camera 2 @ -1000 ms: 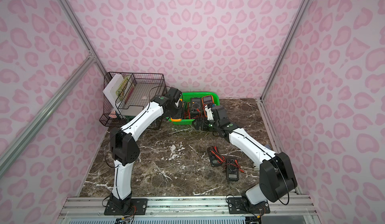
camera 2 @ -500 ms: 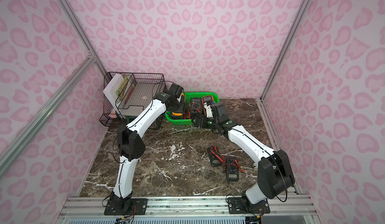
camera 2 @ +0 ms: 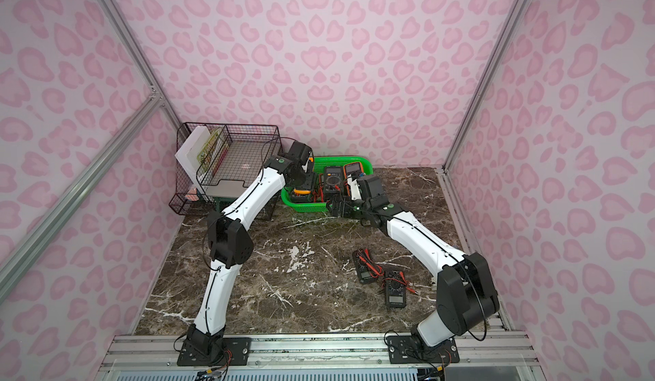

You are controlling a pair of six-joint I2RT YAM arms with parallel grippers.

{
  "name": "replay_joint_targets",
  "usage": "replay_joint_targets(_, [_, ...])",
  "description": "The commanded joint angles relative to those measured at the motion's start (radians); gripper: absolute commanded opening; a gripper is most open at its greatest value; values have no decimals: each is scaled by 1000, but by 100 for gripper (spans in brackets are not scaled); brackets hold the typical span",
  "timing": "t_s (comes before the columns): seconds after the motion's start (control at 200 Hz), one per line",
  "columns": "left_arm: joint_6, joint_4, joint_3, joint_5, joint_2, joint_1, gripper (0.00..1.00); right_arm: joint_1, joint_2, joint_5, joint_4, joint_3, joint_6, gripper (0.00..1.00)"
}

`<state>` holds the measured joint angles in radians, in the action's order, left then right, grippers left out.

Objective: Put the multimeter into the basket
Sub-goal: Place the multimeter in the basket.

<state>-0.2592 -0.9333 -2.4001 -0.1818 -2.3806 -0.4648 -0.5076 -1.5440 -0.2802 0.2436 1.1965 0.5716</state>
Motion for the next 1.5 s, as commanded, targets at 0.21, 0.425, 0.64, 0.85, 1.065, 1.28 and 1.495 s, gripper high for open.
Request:
replay_joint_targets(0.21, [-6,-31,-12,6,-22,13,2,-4,-18,7,11,20,-30,99])
replay_joint_targets(0.425, [-23,-45,-13,18,-34,15,34,-6,-17,10,16,17,-38,99])
replay_joint_targets(0.64, [-34,-47,-12,28,-40,18,58,-7,-4,14,20,5,-42,99])
replay_joint_targets(0.85, [-40,-47,-13,36,-44,22,74,-8,8,12,19,-8,-41,99])
replay_joint_targets(1.065, [-48,-48,-15,39,-41,25,83,-9,19,16,21,-15,-41,99])
replay_joint_targets(1.28, [-47,-54,-16,36,-29,25,89,-9,33,22,22,-23,-39,99])
replay_joint_targets(1.495, [-48,-50,-15,34,9,25,99,-8,53,27,20,-39,-38,99])
